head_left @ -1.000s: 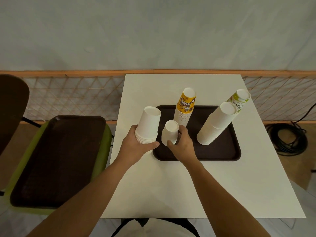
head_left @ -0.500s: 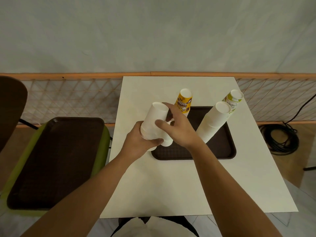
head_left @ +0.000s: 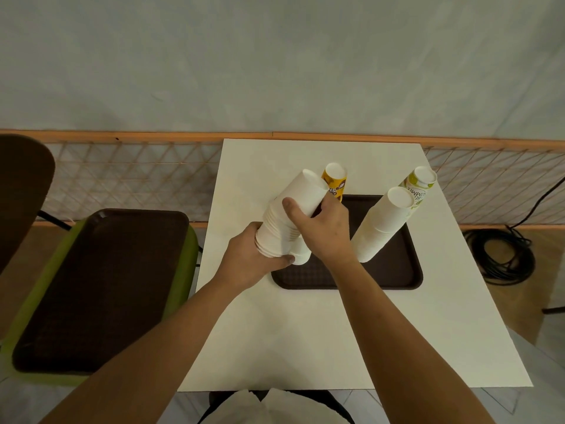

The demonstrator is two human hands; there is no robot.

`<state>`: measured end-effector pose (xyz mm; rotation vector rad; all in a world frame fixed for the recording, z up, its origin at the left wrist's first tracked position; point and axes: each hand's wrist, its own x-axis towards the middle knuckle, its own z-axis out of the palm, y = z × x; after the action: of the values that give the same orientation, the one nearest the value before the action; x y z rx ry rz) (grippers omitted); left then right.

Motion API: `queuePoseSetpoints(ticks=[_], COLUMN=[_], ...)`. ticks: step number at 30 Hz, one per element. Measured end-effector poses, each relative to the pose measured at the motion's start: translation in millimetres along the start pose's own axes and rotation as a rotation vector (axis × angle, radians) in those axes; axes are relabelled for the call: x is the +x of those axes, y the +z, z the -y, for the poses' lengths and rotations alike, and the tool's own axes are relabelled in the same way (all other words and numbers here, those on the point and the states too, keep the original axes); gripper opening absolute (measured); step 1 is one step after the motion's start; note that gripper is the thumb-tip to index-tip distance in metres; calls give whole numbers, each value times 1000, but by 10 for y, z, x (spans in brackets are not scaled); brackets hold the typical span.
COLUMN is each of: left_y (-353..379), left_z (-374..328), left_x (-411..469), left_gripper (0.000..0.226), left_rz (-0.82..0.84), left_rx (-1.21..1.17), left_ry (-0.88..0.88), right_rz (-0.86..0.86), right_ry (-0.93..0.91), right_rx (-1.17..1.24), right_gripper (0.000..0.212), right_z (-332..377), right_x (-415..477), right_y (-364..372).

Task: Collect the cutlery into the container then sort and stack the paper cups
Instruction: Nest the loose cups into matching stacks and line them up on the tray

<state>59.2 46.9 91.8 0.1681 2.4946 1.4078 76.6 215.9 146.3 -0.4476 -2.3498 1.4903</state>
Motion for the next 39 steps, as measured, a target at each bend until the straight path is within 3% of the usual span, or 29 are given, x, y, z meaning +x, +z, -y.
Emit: queuePoseSetpoints(ticks=[4, 7, 11, 14, 19, 22, 26, 28, 32, 33, 39], left_y=[-1, -15, -57, -57, -37, -31, -43, -56, -47, -37, 4], left_z=[40, 94, 134, 157, 173, 195, 218, 222, 116, 59, -41], left_x=[3, 1, 2, 5, 20, 22, 35, 37, 73, 82, 139], left_gripper=[83, 80, 69, 67, 69, 74, 79, 78, 78, 78, 90], left_rz=[-22, -53, -89, -98, -83, -79, -75, -73, -58, -41, 31], left_rx=[-23, -61, -104, -103, -100, -97, -119, -116, -126, -113, -112], left_ry=[-34, -59, -58, -64, -45, -44, -45, -44, -19, 0, 70], right_rz=[-128, -245, -351, -248, 25, 70, 104, 67, -144, -132, 341], right_ry=[109, 175, 119, 97, 159, 252, 172, 109, -68, -99, 4], right_rx=[136, 336, 167, -35, -248, -289, -350, -330, -71, -42, -80], right_gripper=[47, 41, 31, 41, 81, 86, 91, 87, 54, 50, 55], right_z=[14, -46, -274, -518, -1013, -1166, -1120, -1012, -558, -427, -77], right_x=[82, 116, 79, 67, 59, 33, -21, -106, -223, -220, 23], right_y=[-95, -195, -212, -48, 410, 547, 483, 370, 93, 23, -49])
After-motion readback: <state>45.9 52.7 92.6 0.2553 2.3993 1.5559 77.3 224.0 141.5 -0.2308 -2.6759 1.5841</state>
